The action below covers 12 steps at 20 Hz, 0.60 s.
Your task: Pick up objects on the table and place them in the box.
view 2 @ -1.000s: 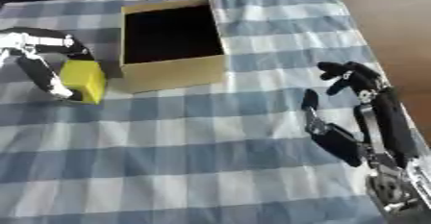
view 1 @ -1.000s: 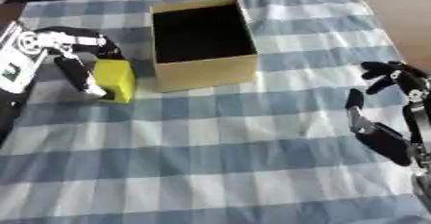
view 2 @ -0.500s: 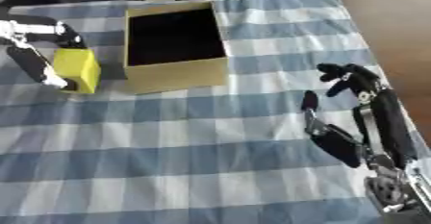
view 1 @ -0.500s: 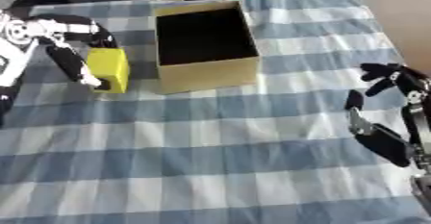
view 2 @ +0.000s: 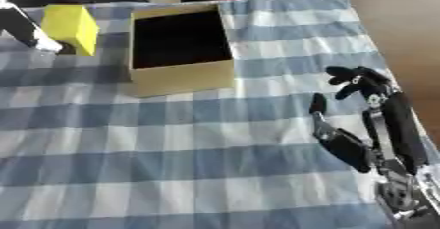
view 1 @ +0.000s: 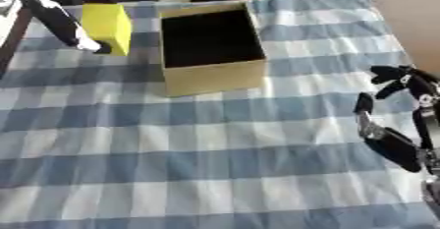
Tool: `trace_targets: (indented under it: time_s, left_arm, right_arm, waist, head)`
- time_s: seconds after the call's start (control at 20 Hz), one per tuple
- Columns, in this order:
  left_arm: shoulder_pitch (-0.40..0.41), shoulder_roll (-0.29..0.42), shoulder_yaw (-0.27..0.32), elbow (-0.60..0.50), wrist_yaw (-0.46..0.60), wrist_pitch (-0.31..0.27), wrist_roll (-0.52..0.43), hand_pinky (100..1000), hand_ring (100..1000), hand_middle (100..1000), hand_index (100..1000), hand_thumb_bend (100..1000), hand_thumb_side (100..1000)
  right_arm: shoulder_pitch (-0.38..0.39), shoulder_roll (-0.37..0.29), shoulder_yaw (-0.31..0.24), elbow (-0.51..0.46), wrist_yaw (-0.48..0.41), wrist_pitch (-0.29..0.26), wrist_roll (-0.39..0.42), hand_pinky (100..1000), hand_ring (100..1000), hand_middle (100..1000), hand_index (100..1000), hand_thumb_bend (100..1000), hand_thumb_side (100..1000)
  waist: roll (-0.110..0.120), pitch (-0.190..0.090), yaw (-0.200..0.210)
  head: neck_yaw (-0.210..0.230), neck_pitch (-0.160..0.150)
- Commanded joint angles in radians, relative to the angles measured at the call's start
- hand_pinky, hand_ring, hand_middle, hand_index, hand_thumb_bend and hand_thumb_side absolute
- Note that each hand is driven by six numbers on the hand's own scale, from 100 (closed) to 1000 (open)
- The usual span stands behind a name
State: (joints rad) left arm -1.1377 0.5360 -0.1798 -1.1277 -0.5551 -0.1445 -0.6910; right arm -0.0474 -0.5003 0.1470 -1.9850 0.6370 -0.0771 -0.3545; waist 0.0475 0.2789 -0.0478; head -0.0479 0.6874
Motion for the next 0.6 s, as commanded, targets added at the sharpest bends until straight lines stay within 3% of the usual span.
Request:
trace_targets:
  time_s: [0.05, 0.3, 0.6]
  left_arm:
    - [-0.042, 0.002, 0.013, -0.032, 0.05, 0.001, 0.097, 841, 594, 418, 588, 159, 100]
    - [-0.065, -0.04, -0.007, -0.029, 0.159, -0.012, 0.233, 853, 587, 415, 600, 100, 100]
    - [-0.073, -0.071, -0.024, 0.011, 0.233, -0.057, 0.278, 865, 591, 423, 616, 100, 100]
  right_arm:
    - [-0.016, -0.027, -0.007, -0.015, -0.005, -0.005, 0.002, 875, 508, 597, 799, 100, 415]
    - [-0.032, -0.022, -0.001, -0.015, -0.003, -0.004, 0.006, 877, 507, 597, 801, 100, 414]
    - [-0.054, -0.024, 0.003, -0.015, -0.007, -0.01, 0.011, 878, 506, 596, 802, 100, 414]
  waist:
    - [-0.002, -0.009, -0.007]
    - [0.006, 0.009, -0.033]
    - [0.021, 0.024, -0.077]
  head:
    - [0.008, -0.025]
    - [0.003, -0.051]
    - [0.02, -0.065]
